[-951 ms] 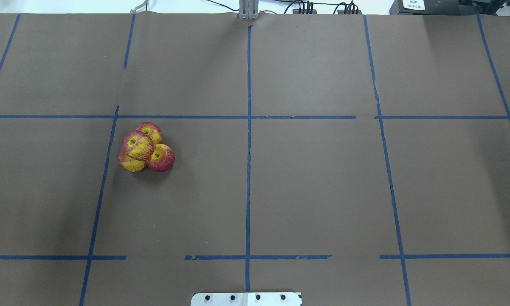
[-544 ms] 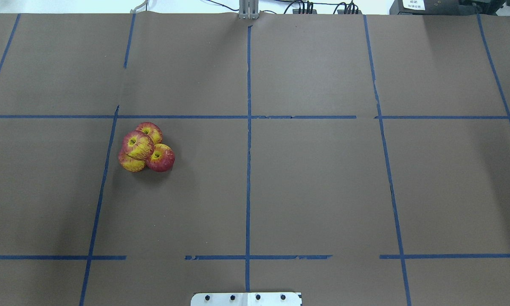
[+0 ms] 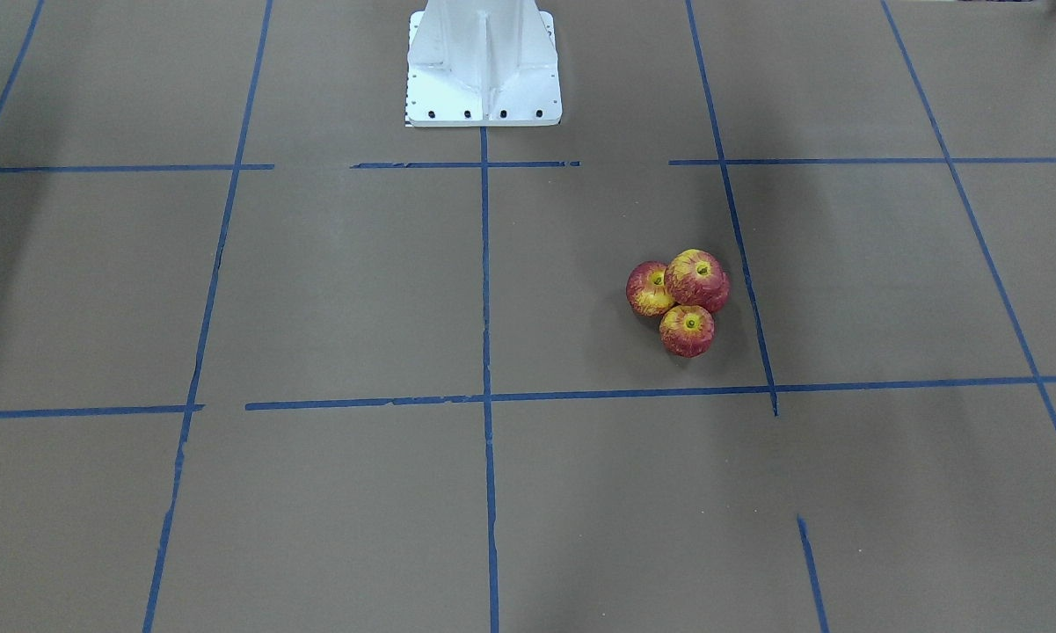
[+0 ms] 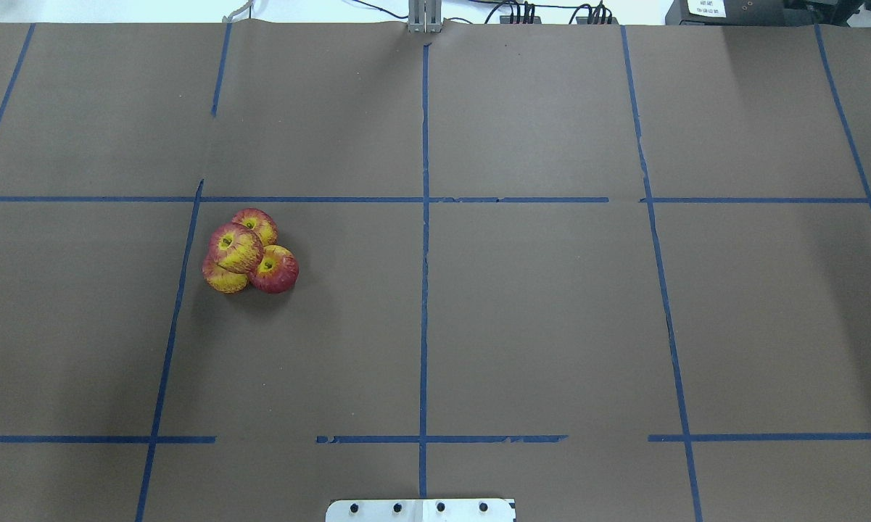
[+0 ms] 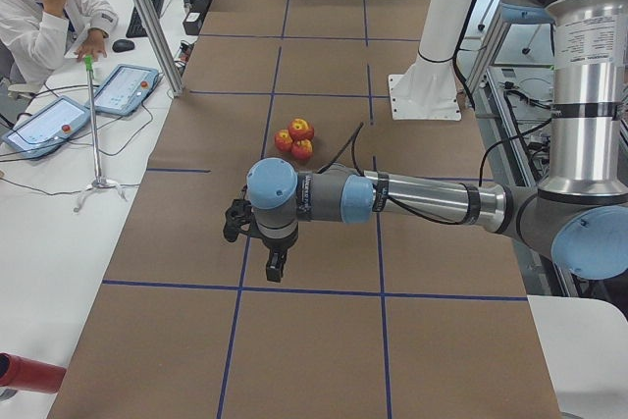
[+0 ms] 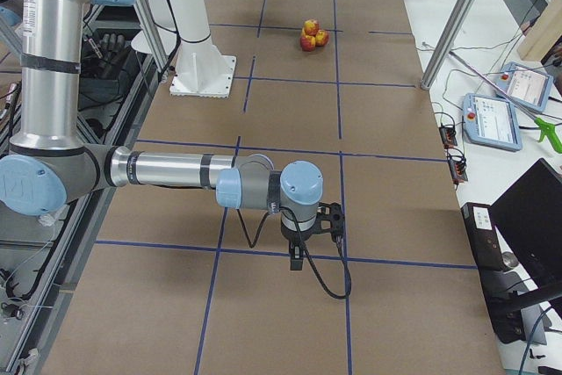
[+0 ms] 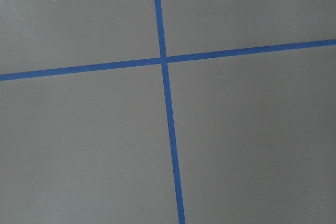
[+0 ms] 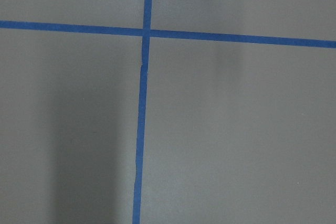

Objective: Stack apples

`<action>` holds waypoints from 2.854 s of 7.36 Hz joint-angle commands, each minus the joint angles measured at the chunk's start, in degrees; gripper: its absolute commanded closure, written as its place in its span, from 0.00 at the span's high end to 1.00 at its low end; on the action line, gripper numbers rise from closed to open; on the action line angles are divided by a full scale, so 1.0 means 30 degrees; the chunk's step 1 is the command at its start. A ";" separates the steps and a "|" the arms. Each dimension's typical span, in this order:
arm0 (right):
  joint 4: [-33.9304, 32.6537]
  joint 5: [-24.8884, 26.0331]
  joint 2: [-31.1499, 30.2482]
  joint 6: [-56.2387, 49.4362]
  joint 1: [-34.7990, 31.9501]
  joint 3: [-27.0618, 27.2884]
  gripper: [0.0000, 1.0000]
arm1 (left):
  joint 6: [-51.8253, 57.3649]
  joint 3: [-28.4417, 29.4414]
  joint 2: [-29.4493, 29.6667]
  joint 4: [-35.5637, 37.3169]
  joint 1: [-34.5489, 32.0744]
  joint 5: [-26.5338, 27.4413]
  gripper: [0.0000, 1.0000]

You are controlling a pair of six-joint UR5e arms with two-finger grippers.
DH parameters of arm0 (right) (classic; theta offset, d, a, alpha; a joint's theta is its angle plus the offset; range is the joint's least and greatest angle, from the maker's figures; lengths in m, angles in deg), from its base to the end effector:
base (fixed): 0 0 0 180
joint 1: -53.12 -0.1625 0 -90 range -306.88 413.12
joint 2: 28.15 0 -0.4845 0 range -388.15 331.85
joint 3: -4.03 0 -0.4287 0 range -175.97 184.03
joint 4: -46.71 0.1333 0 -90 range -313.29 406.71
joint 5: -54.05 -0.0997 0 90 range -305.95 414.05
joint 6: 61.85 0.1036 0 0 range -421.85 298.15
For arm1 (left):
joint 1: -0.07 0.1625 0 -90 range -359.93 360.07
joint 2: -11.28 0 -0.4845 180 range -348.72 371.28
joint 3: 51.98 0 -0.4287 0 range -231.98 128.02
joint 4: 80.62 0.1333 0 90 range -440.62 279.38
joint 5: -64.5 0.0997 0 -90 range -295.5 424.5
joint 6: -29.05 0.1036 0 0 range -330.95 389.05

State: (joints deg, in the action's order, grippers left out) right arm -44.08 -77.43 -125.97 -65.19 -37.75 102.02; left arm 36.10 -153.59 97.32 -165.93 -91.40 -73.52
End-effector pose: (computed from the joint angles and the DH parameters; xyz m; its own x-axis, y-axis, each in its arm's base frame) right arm 0.0717 -0.4606 0.7199 0.7486 -0.0397 0.6618 0.0285 0.9992 0.0278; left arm -0.0690 -0.4930 0.6528 0.6677 0.1436 -0.7304 -0.0568 0.9882 0.1424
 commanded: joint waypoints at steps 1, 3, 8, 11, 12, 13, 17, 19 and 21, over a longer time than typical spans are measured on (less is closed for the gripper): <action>0.0000 0.0000 0.0000 0.0000 0.0000 0.0000 1.00 | 0.0052 -0.0786 -0.0260 -0.0010 -0.0471 -0.0076 1.00; 0.0000 0.0000 0.0000 0.0000 0.0000 0.0000 1.00 | 0.0023 -0.0560 -0.0323 -0.0039 -0.1061 -0.0047 1.00; 0.0000 0.0000 0.0000 0.0000 0.0000 0.0000 1.00 | 0.0052 0.0207 -0.0028 -0.0361 -0.0974 -0.0048 1.00; 0.0000 0.0000 0.0000 0.0000 0.0000 0.0000 1.00 | 0.0023 0.0470 0.0032 -0.0274 -0.0973 0.0127 1.00; 0.0000 0.0000 0.0000 0.0000 0.0000 0.0000 1.00 | 0.0023 0.0761 0.0031 -0.0245 -0.0944 0.0157 1.00; 0.0000 0.0000 0.0000 0.0000 0.0000 0.0000 1.00 | 0.0023 0.0822 0.0031 -0.0245 -0.0828 0.0128 1.00; 0.0000 0.0000 0.0000 0.0000 0.0000 0.0000 1.00 | -0.0123 0.1173 0.0059 -0.0332 -0.0739 -0.0077 1.00; 0.0000 0.0000 0.0000 0.0000 0.0000 0.0000 1.00 | -0.0124 0.1116 0.0090 -0.0333 -0.0681 -0.0077 1.00; 0.0000 0.0000 0.0000 0.0000 0.0000 0.0000 1.00 | 0.0021 0.1522 -0.0085 -0.0361 -0.0651 -0.0077 1.00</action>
State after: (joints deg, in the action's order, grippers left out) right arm -44.08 -77.44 -125.97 -65.19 -37.76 102.02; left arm 35.82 -149.91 97.35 -166.95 -93.44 -73.75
